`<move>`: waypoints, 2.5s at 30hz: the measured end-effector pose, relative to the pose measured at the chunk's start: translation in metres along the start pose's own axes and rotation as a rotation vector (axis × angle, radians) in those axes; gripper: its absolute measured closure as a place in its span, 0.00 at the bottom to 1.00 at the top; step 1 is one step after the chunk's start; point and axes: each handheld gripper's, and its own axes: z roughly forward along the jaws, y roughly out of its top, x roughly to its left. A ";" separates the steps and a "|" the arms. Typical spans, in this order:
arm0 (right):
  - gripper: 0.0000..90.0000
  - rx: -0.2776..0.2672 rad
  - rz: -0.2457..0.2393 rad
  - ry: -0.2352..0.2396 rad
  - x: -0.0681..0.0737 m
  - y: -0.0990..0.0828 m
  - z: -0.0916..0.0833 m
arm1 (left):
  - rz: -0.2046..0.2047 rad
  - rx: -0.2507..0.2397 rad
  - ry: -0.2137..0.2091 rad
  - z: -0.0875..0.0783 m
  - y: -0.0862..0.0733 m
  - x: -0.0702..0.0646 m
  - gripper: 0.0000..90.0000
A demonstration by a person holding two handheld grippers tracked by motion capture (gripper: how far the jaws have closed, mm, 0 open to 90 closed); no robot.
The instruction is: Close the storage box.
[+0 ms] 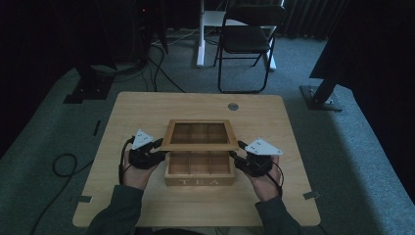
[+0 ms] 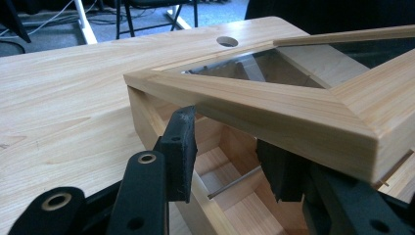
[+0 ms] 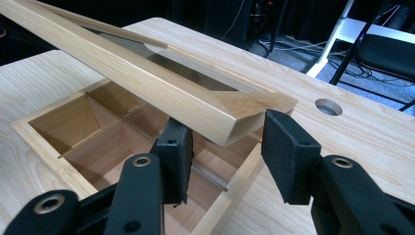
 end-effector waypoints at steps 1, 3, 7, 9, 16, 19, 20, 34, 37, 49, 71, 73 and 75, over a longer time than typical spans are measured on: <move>0.61 -0.001 -0.003 -0.001 0.001 0.000 0.000 | -0.002 0.001 -0.001 0.000 0.000 0.000 0.66; 0.61 0.003 -0.003 -0.006 0.003 0.000 -0.002 | -0.001 0.002 -0.002 0.000 -0.002 0.000 0.66; 0.61 0.011 -0.009 -0.011 0.005 -0.002 -0.003 | -0.003 0.008 -0.005 0.000 -0.004 0.000 0.65; 0.61 0.015 -0.009 -0.011 0.006 -0.003 -0.004 | -0.008 0.008 -0.003 0.001 -0.005 0.000 0.64; 0.61 0.015 -0.004 -0.012 0.008 -0.006 -0.005 | -0.010 0.010 -0.005 -0.003 -0.008 -0.001 0.59; 0.61 0.017 -0.003 -0.012 0.008 -0.007 -0.005 | -0.017 0.012 -0.003 -0.006 -0.010 -0.002 0.58; 0.61 0.018 -0.006 -0.013 0.008 -0.008 -0.005 | -0.019 0.014 -0.005 -0.006 -0.011 -0.002 0.57; 0.61 0.029 -0.006 -0.014 0.011 -0.013 -0.004 | -0.030 0.009 -0.025 -0.019 -0.022 -0.003 0.54; 0.61 0.030 -0.008 -0.017 0.011 -0.013 -0.004 | -0.028 0.010 -0.019 -0.020 -0.023 -0.005 0.53; 0.61 0.041 -0.013 -0.021 0.015 -0.019 -0.004 | 0.002 -0.003 -0.040 -0.023 -0.025 -0.014 0.53; 0.59 0.077 -0.003 -0.012 0.020 -0.031 -0.002 | 0.019 0.022 -0.050 -0.019 -0.038 -0.022 0.56; 0.59 0.080 -0.004 -0.010 0.020 -0.033 -0.002 | 0.018 0.026 -0.051 -0.018 -0.040 -0.022 0.56; 0.59 0.082 -0.003 -0.008 0.020 -0.034 -0.001 | 0.020 0.031 -0.050 -0.018 -0.041 -0.023 0.56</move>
